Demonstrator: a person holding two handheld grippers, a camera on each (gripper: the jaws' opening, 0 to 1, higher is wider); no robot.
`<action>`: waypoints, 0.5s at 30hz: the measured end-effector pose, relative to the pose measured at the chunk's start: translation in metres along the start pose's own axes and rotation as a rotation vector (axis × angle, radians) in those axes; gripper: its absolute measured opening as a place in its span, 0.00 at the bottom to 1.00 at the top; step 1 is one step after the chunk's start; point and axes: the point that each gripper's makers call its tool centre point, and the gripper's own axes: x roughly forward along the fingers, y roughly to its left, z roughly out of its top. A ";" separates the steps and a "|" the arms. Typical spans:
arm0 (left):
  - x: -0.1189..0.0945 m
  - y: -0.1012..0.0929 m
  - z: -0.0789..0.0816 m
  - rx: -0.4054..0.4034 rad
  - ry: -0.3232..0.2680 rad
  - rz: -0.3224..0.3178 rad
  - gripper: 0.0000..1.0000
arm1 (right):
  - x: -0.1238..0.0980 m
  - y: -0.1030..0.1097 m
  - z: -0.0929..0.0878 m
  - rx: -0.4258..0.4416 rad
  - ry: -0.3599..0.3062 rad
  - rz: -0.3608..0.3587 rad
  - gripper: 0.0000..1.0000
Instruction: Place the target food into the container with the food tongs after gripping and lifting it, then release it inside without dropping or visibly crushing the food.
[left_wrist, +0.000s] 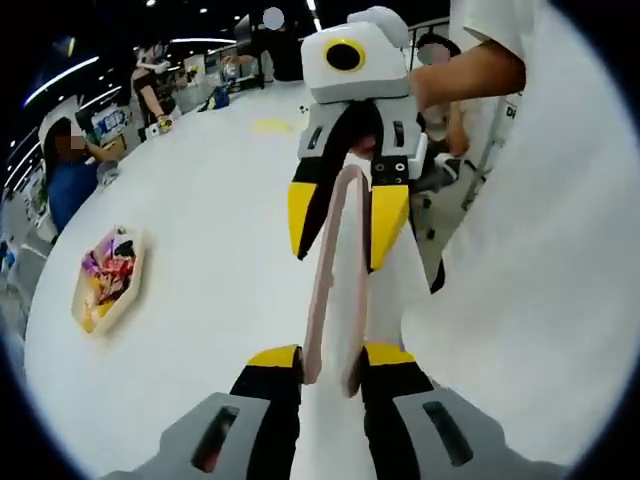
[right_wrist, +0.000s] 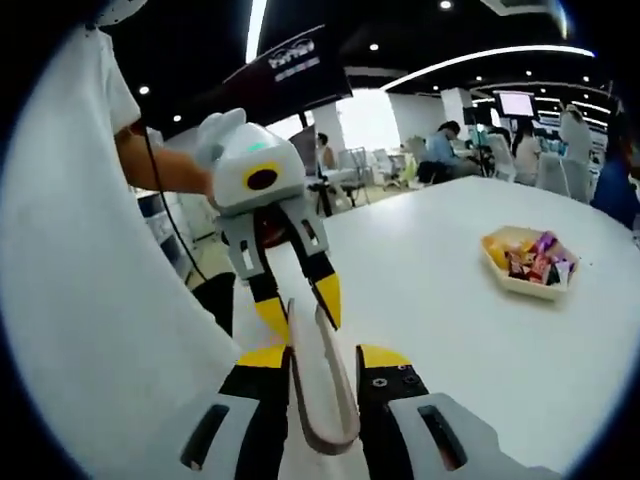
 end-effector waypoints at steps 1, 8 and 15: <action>0.001 0.002 -0.002 0.017 0.014 0.016 0.20 | 0.000 -0.002 -0.004 -0.021 0.028 -0.013 0.24; 0.008 0.008 -0.010 0.109 0.089 0.114 0.20 | -0.002 0.001 -0.022 -0.134 0.171 -0.051 0.22; 0.018 0.008 -0.010 0.053 0.034 0.116 0.18 | 0.008 -0.008 -0.065 -0.165 0.348 -0.028 0.23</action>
